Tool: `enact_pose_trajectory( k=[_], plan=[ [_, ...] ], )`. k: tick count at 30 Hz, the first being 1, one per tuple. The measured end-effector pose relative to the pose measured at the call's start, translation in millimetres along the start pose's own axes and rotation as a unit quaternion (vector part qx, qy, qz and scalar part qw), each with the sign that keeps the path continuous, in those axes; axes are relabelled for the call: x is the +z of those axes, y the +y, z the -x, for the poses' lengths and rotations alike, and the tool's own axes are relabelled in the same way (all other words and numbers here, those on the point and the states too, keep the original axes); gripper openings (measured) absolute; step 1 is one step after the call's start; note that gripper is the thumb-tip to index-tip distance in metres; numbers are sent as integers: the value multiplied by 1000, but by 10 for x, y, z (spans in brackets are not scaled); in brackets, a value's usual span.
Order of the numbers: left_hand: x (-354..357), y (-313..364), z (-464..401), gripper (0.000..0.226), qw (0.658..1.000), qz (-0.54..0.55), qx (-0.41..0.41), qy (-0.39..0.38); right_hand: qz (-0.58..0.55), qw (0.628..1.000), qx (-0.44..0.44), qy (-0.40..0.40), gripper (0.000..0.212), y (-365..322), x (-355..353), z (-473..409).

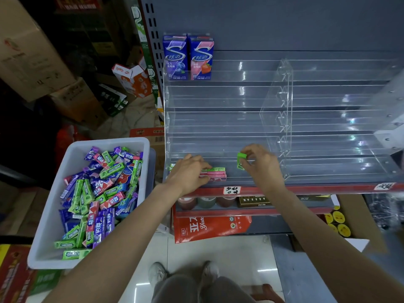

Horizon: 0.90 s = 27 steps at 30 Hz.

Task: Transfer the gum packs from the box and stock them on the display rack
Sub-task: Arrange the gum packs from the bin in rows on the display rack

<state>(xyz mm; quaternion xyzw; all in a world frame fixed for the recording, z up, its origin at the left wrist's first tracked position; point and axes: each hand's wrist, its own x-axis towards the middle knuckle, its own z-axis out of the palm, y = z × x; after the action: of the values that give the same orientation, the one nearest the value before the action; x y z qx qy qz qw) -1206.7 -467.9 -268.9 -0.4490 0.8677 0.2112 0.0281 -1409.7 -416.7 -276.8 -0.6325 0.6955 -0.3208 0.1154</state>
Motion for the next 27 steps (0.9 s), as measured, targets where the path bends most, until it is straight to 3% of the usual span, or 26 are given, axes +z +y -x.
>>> enact_pose_trajectory(
  k=[6, 12, 16, 18, 22, 27],
  plan=[
    [20, 1, 8, 46, 1000, 4, 1, 4, 61, 996, -60, 1, 17, -99, 289, 63],
    [10, 7, 32, 50, 1000, 1, 9, -3, 79, 996, -29, 3, 12, -60, 374, 119],
    [22, 12, 21, 52, 1000, -5, 9, -7, 58, 994, -59, -70, 19, -93, 398, 77],
    [30, 13, 17, 51, 1000, -3, 10, -8, 47, 994, -41, -89, 23, -98, 364, 101],
    [46, -14, 27, 49, 1000, -3, 16, -1, 45, 997, 41, -37, 20, 18, 204, 185],
    [46, -45, 69, 46, 999, -36, 30, 23, 67, 985, 79, -141, 15, 37, 215, 158]
  ],
)
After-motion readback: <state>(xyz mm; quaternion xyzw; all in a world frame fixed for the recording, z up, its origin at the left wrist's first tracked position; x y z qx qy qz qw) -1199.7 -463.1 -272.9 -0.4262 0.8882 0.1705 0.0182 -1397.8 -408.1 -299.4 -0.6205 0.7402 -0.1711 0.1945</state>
